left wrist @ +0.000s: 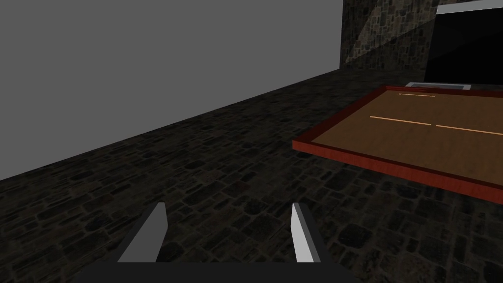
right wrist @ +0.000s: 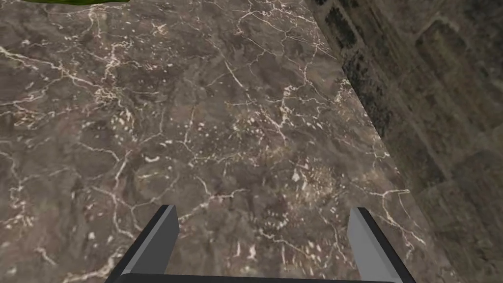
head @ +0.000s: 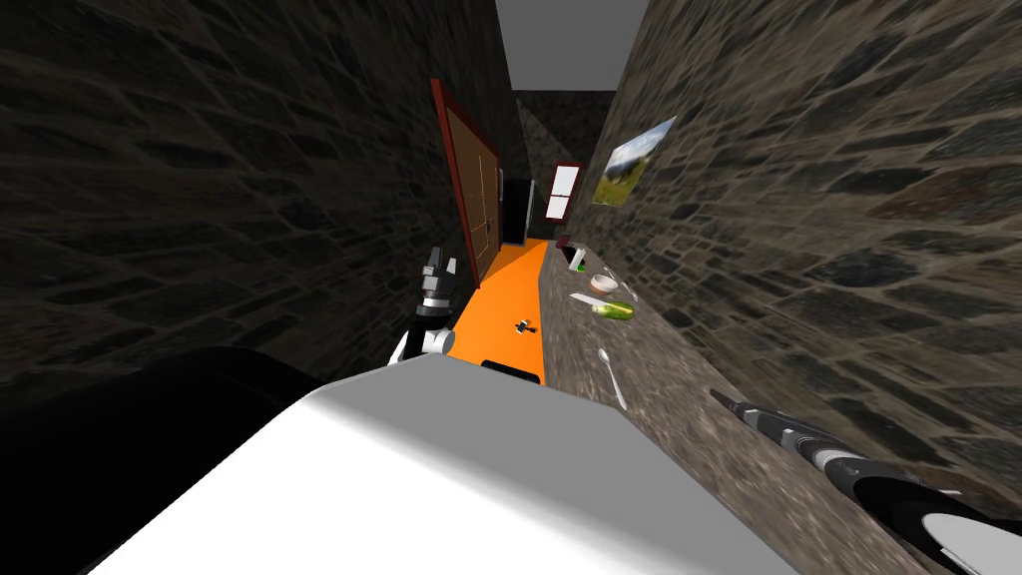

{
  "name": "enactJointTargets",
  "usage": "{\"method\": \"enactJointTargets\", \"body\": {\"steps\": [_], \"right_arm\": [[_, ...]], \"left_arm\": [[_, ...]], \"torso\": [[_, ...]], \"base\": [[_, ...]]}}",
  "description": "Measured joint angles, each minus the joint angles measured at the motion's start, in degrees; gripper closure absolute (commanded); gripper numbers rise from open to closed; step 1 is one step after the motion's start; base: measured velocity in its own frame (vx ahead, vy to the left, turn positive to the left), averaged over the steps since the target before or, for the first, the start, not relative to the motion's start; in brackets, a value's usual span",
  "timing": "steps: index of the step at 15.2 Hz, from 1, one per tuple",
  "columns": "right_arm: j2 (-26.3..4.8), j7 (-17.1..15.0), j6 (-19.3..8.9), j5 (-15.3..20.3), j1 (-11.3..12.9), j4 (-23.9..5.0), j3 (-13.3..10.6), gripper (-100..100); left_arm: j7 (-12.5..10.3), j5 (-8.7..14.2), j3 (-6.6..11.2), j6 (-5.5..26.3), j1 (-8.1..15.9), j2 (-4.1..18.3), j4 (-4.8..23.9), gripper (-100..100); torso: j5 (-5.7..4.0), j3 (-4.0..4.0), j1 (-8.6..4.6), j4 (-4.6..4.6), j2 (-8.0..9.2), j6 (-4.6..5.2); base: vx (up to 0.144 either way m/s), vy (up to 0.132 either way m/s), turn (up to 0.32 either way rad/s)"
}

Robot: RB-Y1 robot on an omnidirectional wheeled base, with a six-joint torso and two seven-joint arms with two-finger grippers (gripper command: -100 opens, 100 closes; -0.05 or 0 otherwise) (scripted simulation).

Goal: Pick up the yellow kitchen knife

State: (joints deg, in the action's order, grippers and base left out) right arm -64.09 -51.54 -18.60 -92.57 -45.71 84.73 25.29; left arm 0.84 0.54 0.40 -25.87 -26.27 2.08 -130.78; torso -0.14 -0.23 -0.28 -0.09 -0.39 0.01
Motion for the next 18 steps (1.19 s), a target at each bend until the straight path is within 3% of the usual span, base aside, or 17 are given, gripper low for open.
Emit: {"method": "enactJointTargets", "body": {"steps": [5, 18], "right_arm": [[2.72, -5.47, -2.41, -5.97, 1.13, -1.20, 0.23, -100], [8.19, -15.90, -8.20, -21.20, 3.79, -4.83, 0.89, -100]], "left_arm": [[0.00, 0.00, 0.00, 0.00, 0.00, 0.00, 0.00, 0], [0.00, 0.00, 0.00, 0.00, 0.00, 0.00, 0.00, 0]], "torso": [[0.00, 0.00, -0.03, 0.00, 0.00, 0.00], [0.00, -0.02, -0.04, -0.01, -0.04, -0.01]], "base": [[-0.007, -0.020, 0.019], [-0.002, -0.019, 0.019]]}}
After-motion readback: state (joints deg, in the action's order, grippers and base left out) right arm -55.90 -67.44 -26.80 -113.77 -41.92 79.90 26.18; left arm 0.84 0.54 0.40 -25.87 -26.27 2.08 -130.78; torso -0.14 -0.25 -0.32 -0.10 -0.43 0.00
